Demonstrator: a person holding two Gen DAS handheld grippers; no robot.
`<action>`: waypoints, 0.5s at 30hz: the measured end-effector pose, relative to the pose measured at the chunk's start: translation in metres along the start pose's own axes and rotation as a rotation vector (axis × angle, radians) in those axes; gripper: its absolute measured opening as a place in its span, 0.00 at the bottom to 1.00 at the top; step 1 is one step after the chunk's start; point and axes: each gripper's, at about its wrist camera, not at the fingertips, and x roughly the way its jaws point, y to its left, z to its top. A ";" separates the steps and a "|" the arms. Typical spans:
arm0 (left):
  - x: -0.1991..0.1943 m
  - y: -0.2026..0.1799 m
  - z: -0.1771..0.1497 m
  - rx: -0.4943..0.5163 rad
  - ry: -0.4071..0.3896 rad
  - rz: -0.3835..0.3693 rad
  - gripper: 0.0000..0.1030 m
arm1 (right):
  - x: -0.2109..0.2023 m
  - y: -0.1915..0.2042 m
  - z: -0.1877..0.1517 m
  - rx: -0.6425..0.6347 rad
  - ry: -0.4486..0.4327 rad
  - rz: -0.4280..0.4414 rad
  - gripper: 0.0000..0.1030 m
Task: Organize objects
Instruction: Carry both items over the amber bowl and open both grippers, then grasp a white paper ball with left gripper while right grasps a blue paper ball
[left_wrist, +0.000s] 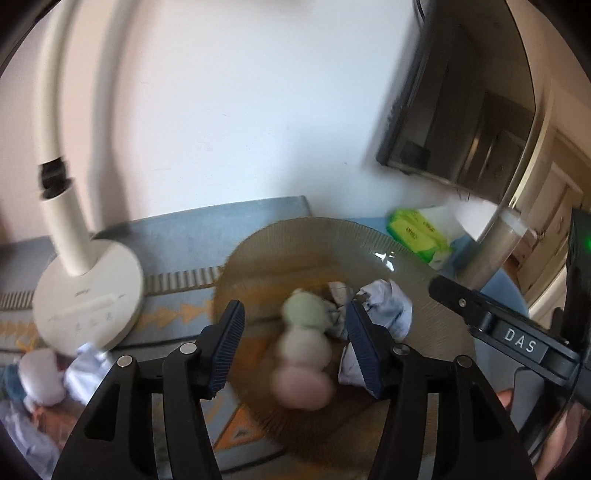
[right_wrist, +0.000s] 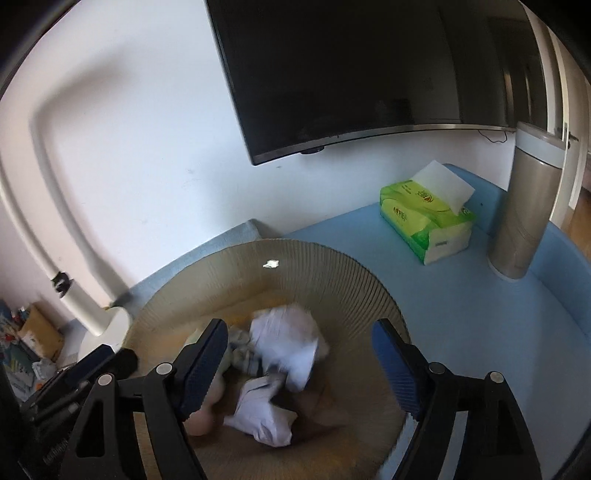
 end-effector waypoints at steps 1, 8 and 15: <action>-0.008 0.003 -0.002 -0.008 -0.001 -0.005 0.54 | -0.007 0.004 -0.004 -0.008 -0.002 0.007 0.77; -0.113 0.024 -0.031 0.006 -0.134 0.064 0.75 | -0.072 0.062 -0.036 -0.110 -0.050 0.043 0.77; -0.212 0.074 -0.067 -0.042 -0.235 0.211 0.85 | -0.124 0.124 -0.070 -0.207 -0.101 0.107 0.77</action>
